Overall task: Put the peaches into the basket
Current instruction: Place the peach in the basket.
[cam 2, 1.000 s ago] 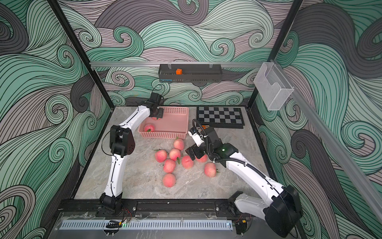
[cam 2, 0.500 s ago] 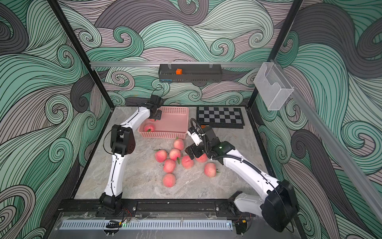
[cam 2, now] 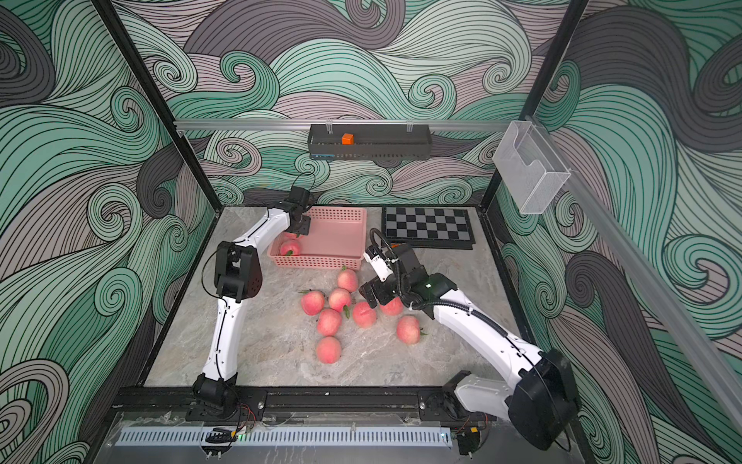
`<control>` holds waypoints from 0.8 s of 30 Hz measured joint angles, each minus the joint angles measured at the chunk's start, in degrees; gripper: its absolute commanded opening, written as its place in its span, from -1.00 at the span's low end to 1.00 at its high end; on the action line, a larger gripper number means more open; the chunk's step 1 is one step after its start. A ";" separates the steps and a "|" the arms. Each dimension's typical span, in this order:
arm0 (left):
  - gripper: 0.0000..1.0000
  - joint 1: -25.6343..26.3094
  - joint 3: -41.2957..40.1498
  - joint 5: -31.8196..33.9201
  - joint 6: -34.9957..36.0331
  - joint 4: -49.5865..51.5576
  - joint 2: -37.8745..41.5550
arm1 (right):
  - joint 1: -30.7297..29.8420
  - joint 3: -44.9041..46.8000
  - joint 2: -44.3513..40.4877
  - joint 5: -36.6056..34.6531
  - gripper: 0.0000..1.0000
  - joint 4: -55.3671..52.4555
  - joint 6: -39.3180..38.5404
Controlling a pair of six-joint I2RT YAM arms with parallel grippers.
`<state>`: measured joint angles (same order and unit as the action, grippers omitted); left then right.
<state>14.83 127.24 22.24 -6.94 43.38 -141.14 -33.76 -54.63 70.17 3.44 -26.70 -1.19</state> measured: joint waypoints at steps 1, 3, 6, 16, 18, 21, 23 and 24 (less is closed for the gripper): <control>0.47 -0.07 0.00 -0.11 -0.09 0.11 -0.02 | 0.00 0.00 -0.02 -0.09 0.98 0.00 0.00; 0.56 -0.07 0.00 -0.46 -0.09 0.33 -0.02 | 0.13 0.00 -0.22 -0.20 0.98 0.02 0.00; 0.66 -0.09 0.00 -1.03 -0.17 0.98 -0.02 | 0.90 0.00 -0.98 -0.13 0.98 0.02 0.07; 0.80 -0.07 0.02 -2.23 -0.68 3.87 1.31 | 2.60 0.00 -4.35 0.04 0.98 -0.04 0.15; 0.83 -0.07 0.02 -2.71 -0.70 4.35 3.15 | 2.60 0.00 -4.90 0.04 0.97 -0.09 0.28; 0.84 0.02 0.02 -3.41 -0.83 4.72 6.60 | 2.60 0.07 -5.75 0.00 0.98 -0.44 0.44; 0.84 0.11 0.02 -3.85 -1.03 4.90 9.01 | 2.60 0.17 -6.58 -0.13 0.98 -0.74 0.50; 0.84 0.33 -0.04 -4.20 -1.20 5.05 10.38 | 2.60 0.31 -7.10 -0.26 0.98 -1.03 0.52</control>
<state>15.16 127.20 18.04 -8.14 48.42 -130.76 -31.16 -54.33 63.07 3.18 -27.73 -0.67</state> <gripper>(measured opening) 0.921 0.989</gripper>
